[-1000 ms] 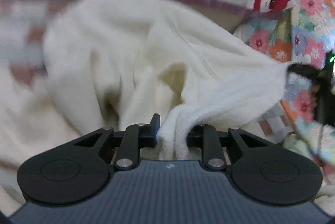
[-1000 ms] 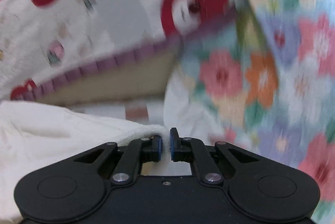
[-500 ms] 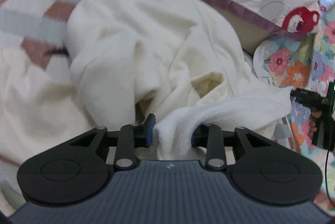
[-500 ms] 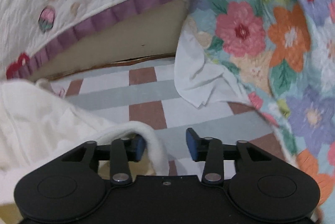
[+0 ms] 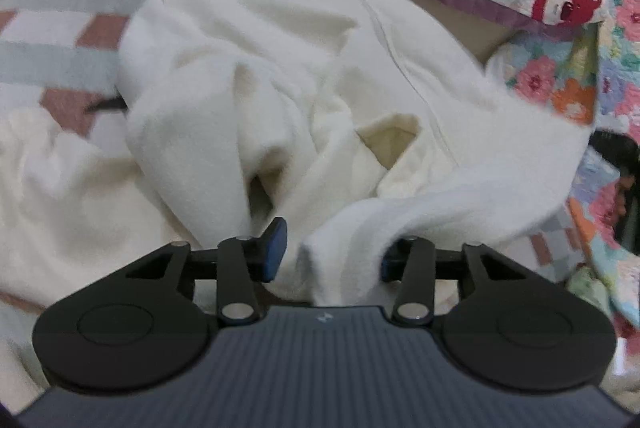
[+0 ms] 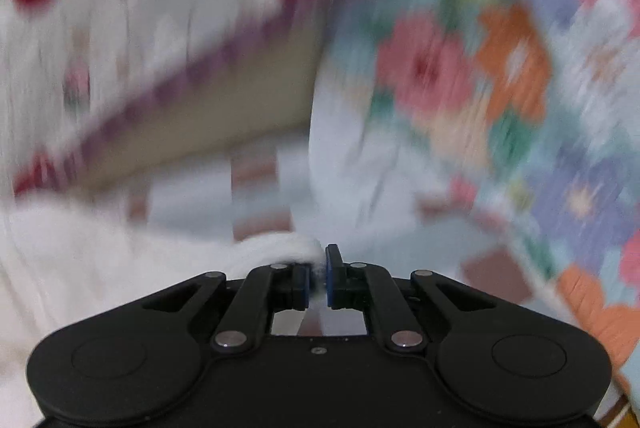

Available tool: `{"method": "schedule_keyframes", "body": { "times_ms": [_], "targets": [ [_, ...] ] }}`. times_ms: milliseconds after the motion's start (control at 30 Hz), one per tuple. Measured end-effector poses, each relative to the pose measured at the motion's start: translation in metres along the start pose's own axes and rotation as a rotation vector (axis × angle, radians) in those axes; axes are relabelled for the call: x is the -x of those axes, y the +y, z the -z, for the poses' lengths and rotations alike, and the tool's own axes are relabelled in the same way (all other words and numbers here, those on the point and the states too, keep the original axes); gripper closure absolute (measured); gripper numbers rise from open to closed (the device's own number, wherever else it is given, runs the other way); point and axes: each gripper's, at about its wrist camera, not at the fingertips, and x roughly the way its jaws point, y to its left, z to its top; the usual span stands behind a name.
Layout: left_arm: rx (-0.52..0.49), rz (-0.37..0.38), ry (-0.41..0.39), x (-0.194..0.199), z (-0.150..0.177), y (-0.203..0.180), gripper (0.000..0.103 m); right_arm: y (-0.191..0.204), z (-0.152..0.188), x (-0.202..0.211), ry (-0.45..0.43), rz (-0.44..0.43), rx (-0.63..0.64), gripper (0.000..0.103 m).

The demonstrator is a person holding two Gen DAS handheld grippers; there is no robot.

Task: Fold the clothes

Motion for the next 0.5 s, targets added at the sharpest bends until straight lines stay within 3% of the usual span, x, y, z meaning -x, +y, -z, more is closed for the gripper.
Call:
{"method": "schedule_keyframes", "body": {
  "times_ms": [100, 300, 500],
  "targets": [
    [0.010, 0.037, 0.086, 0.000, 0.010, -0.006, 0.056, 0.017, -0.007, 0.020, -0.128, 0.100, 0.165, 0.096],
    [-0.025, 0.038, 0.254, -0.024, 0.029, -0.018, 0.051, 0.012, 0.005, 0.016, -0.054, 0.103, 0.194, 0.096],
    [-0.044, 0.018, 0.267, -0.024, 0.028, -0.020, 0.047, 0.007, 0.009, 0.013, -0.029, 0.108, 0.189, 0.095]
  ]
}}
